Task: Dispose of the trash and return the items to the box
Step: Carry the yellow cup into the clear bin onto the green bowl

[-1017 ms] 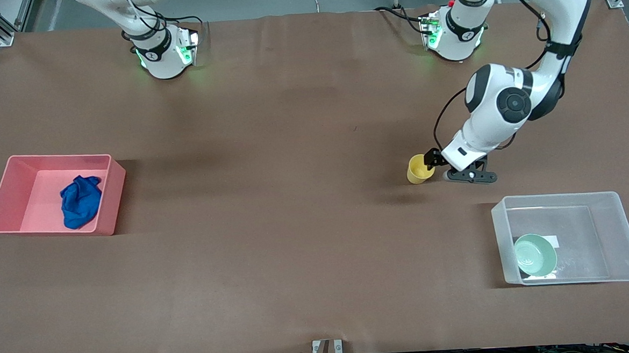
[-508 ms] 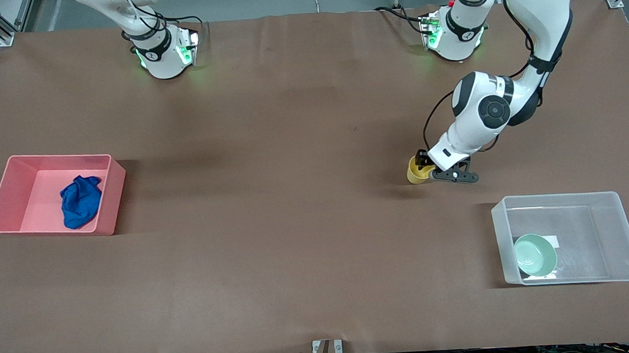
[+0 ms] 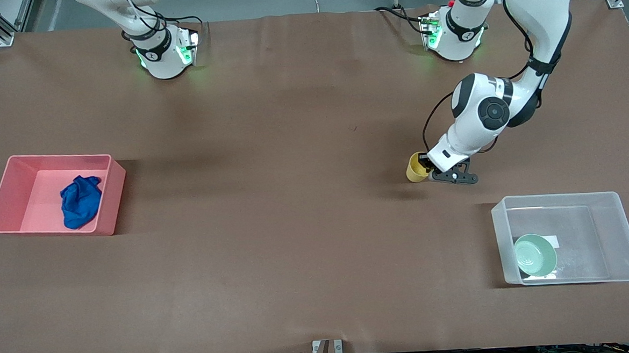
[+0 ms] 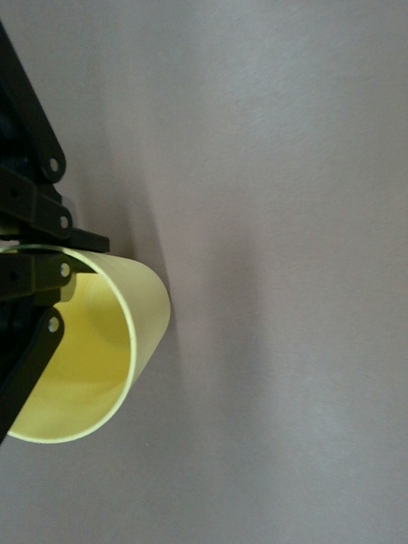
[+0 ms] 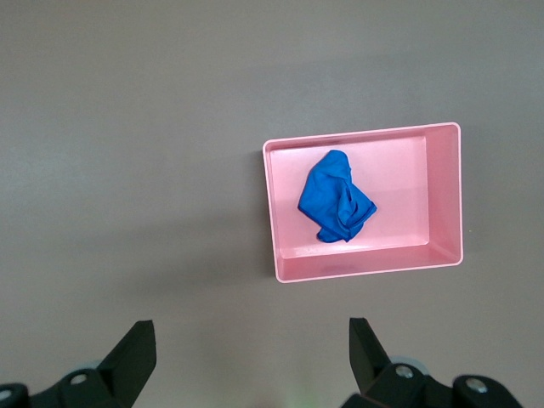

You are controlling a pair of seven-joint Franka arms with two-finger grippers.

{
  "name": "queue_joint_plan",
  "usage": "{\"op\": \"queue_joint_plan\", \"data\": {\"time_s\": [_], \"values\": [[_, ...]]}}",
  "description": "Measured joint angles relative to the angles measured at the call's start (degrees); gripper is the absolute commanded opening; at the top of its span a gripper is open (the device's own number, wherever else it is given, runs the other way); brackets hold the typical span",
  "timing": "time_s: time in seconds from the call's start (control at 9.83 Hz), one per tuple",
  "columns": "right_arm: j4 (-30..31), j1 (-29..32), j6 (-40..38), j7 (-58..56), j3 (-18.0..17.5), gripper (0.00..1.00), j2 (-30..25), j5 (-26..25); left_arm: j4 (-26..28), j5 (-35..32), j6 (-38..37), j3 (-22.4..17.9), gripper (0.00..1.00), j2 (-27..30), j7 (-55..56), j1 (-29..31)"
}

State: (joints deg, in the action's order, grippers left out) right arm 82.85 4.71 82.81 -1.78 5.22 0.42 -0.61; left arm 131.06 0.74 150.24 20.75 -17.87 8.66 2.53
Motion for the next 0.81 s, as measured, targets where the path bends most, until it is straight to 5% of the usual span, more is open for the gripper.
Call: {"op": "queue_joint_plan", "data": {"time_s": [0.31, 0.61, 0.81], "values": [[0.0, 0.0, 0.0, 0.0, 0.0, 1.0, 0.0, 0.0, -8.2, 0.0, -6.0, -0.2, 0.0, 2.1, -0.1, 2.6], [0.0, 0.0, 0.0, 0.0, 0.0, 1.0, 0.0, 0.0, -28.6, 0.0, -23.2, -0.8, 0.0, 0.3, -3.3, 7.2], [0.0, 0.0, 0.0, 0.0, 0.0, 1.0, 0.0, 0.0, -41.0, -0.6, -27.4, -1.1, 0.0, -6.3, -8.3, 10.7]]}}
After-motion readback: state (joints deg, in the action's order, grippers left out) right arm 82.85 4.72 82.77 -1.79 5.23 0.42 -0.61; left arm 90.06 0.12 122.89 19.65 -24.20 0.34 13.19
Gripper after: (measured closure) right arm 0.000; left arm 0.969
